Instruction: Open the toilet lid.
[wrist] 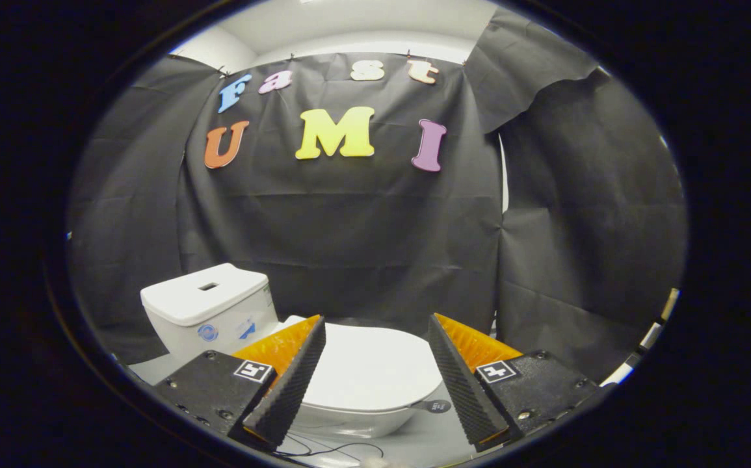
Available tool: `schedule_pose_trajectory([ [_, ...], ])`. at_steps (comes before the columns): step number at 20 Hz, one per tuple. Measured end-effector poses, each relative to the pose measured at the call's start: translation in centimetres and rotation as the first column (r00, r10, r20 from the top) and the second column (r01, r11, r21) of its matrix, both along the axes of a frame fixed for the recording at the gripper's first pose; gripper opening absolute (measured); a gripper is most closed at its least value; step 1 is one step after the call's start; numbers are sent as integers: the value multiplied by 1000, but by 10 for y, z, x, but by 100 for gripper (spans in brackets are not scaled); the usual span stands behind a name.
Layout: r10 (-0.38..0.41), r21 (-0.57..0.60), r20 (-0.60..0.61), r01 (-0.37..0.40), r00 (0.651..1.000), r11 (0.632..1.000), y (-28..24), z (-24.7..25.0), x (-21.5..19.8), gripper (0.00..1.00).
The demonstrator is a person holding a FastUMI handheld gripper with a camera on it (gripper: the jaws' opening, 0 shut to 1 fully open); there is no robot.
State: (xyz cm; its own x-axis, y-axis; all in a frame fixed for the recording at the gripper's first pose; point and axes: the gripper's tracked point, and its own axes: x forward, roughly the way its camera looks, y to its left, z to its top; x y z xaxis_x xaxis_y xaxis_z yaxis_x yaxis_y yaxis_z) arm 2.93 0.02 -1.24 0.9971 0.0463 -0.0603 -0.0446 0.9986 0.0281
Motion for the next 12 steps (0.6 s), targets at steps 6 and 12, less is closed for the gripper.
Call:
schedule_pose_trajectory([
  [6,35,52,-51,-32,998,998,-14,-15,32,99],
  [12,43,176,-155,-15,987,984,-43,-64,65,99],
])
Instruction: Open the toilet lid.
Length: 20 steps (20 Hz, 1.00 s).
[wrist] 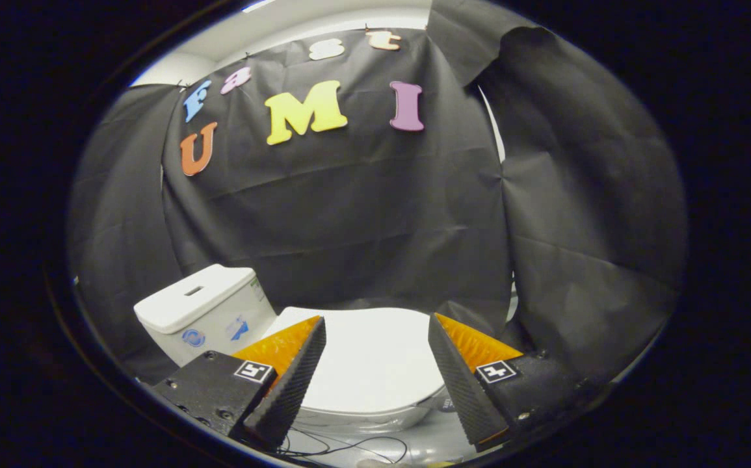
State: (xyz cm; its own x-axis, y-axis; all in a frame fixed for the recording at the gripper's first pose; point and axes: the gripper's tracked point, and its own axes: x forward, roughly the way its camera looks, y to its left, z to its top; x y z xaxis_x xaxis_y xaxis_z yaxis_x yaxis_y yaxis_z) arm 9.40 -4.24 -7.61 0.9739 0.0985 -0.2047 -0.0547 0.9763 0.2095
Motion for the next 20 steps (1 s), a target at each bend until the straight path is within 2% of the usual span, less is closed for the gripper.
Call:
schedule_pose_trajectory([
  [5,0,125,-121,15,993,992,-24,-59,15,99],
  [12,-24,266,-266,98,964,959,-60,-137,20,98],
  [16,2,369,-335,130,942,920,-63,-171,20,97],
  [20,16,477,-331,152,944,866,-71,-176,20,94],
])
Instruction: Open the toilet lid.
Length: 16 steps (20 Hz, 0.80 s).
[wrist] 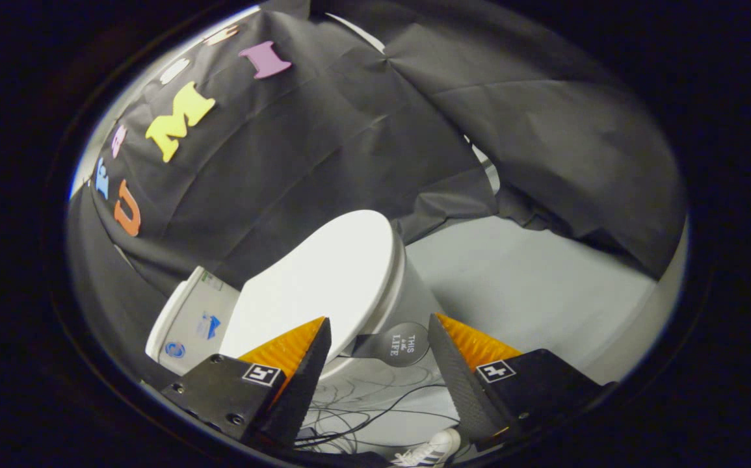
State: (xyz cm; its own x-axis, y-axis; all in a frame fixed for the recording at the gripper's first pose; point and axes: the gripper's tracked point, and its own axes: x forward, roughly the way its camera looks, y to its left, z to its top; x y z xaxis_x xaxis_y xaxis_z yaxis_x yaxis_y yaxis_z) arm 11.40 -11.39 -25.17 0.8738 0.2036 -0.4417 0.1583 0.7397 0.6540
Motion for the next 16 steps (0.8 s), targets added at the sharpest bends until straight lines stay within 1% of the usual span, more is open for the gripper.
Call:
schedule_pose_trajectory([
  [3,-28,25,-27,28,999,999,-12,-13,-1,93],
  [6,-27,105,-63,34,998,994,-8,-24,-4,92],
  [7,-25,131,-70,34,997,991,-6,-26,-3,91],
  [9,-8,177,-71,21,997,984,-1,-27,-3,86],
  [10,-1,185,-73,14,997,983,2,-29,-3,78],
  [13,34,213,-68,-18,997,977,13,-28,0,65],
  [16,52,188,-66,-39,996,981,19,-31,1,47],
])
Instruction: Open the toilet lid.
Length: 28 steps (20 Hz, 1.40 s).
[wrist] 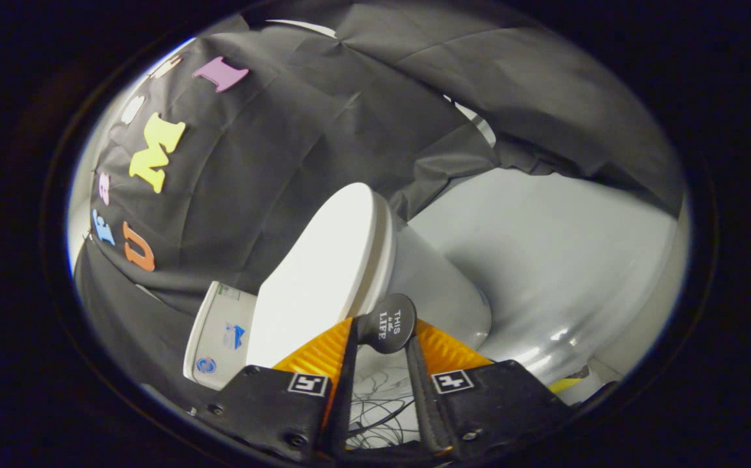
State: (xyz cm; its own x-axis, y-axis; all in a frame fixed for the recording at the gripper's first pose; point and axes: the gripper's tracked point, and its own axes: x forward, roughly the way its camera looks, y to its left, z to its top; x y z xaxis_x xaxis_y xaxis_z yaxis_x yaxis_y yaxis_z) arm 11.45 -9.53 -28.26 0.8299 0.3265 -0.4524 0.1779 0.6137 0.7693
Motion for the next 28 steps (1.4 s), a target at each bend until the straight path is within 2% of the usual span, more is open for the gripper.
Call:
schedule_pose_trajectory([
  [1,1,-6,3,-1,1000,1000,-1,0,1,42],
  [3,-5,7,8,5,1000,1000,-7,3,-1,37],
  [9,-66,157,1,65,998,985,-12,10,4,22],
  [16,-96,159,1,94,995,983,-10,19,8,8],
  [24,-133,164,-28,136,991,977,-8,41,8,5],
  [28,-135,124,-9,135,991,983,-6,56,7,4],
])
